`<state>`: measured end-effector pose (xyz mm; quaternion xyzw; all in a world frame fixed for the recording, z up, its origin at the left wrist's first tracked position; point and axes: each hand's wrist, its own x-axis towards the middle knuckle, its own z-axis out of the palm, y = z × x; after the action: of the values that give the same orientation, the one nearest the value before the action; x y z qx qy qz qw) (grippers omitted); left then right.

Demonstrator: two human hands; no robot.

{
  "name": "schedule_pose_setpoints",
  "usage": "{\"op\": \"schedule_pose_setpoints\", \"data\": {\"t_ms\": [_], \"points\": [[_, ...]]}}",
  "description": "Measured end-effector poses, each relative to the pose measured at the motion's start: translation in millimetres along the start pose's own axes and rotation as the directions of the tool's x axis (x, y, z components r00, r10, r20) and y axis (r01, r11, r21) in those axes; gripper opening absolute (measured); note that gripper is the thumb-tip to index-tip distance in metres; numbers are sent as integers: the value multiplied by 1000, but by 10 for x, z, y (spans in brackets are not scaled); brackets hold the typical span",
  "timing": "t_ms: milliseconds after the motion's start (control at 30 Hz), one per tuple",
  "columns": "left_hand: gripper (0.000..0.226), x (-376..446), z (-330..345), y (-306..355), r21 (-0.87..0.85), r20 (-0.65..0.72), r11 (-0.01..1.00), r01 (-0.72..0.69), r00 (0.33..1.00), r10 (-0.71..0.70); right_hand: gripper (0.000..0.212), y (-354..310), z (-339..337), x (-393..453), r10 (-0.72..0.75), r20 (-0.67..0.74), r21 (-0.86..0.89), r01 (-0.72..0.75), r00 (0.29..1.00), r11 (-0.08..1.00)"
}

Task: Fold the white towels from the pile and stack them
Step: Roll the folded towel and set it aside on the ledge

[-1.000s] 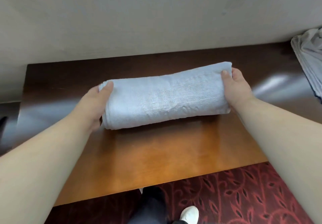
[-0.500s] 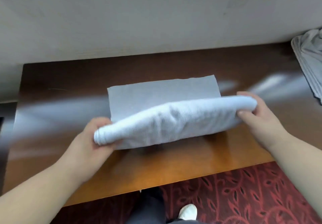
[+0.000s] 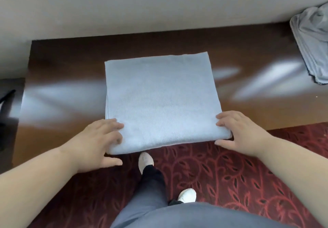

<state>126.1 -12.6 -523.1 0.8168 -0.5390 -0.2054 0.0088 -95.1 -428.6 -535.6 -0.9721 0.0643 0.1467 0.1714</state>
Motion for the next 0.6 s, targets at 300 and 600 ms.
{"op": "schedule_pose_setpoints", "data": {"t_ms": [300,600], "points": [[70,938,24,236,3,19,981,194,981,-194,80,-374,29,838,-29,96,-113,40,995,993],[77,836,136,-190,136,62,960,246,965,-256,89,302,-28,714,271,160,-186,-241,949,953]]}}
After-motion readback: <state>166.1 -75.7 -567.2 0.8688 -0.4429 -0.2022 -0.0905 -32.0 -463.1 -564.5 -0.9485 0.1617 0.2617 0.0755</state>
